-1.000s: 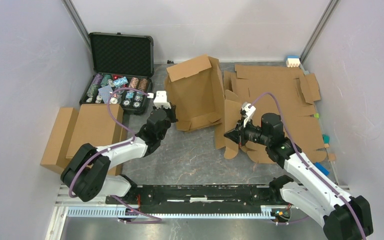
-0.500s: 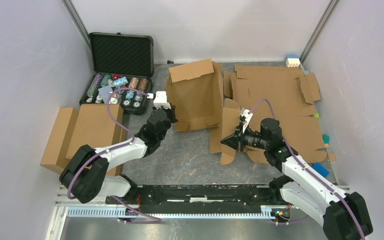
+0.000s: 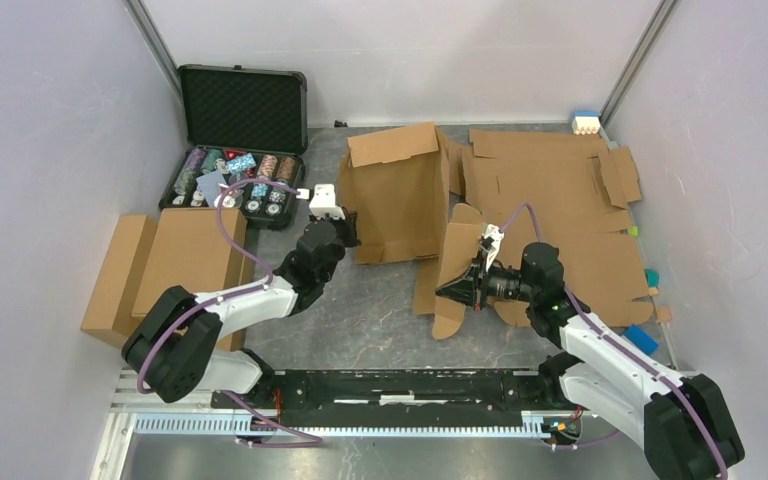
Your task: Fold the paper box
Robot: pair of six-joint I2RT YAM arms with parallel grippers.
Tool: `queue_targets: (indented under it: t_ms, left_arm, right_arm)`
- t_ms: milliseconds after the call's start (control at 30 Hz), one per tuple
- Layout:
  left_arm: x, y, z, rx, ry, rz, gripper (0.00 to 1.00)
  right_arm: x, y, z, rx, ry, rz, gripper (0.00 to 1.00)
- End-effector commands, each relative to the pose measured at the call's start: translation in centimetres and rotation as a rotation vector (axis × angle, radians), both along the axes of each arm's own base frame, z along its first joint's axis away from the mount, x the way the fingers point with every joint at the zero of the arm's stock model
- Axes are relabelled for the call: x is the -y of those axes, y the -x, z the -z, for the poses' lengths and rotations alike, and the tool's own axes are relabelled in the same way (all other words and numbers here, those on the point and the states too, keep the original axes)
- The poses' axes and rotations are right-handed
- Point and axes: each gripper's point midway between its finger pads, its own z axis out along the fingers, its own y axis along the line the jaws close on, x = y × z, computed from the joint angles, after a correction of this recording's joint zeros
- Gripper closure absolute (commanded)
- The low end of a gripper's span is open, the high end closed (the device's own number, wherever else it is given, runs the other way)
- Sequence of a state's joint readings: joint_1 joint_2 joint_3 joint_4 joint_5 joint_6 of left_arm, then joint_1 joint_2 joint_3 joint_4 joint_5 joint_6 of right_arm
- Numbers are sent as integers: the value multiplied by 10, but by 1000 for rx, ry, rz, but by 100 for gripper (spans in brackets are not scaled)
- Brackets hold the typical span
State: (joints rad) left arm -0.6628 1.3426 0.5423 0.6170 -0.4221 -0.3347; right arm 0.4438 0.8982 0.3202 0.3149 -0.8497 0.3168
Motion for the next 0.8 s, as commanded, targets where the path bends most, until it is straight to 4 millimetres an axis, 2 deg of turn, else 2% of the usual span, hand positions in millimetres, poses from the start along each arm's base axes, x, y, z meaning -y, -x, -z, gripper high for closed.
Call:
queue_targets:
  t_ms: [0, 233, 500, 767]
  left_arm:
    - [34, 11, 1, -25, 153, 112, 98]
    - [41, 14, -1, -25, 170, 134, 98]
    - [53, 18, 3, -36, 169, 156, 98]
    - [55, 19, 3, -40, 172, 161, 98]
  right_arm:
    - [-7, 24, -2, -162, -73, -81, 100]
    - [-17, 23, -10, -150, -86, -102, 100]
    - [-41, 28, -26, -131, -105, -154, 100]
    - [-63, 28, -40, -105, -123, -192, 100]
